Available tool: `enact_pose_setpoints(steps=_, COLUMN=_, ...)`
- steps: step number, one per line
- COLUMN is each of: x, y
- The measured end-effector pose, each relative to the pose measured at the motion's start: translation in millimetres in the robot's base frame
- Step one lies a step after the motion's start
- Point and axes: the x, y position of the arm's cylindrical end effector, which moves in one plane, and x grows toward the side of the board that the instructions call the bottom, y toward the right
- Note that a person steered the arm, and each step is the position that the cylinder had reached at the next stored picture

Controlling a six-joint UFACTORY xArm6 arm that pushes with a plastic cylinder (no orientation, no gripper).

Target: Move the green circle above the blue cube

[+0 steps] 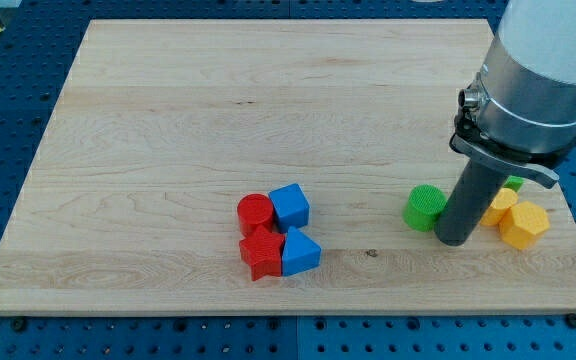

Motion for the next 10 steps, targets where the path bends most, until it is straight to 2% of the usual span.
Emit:
enact_pose_setpoints(steps=1, x=-0.2, y=25.0)
enact_pose_setpoints(steps=3, x=-28.1, y=-28.3)
enact_pose_setpoints(steps=7, x=-30.1, y=-42.5)
enact_pose_setpoints(steps=10, x=-47.9, y=-55.4)
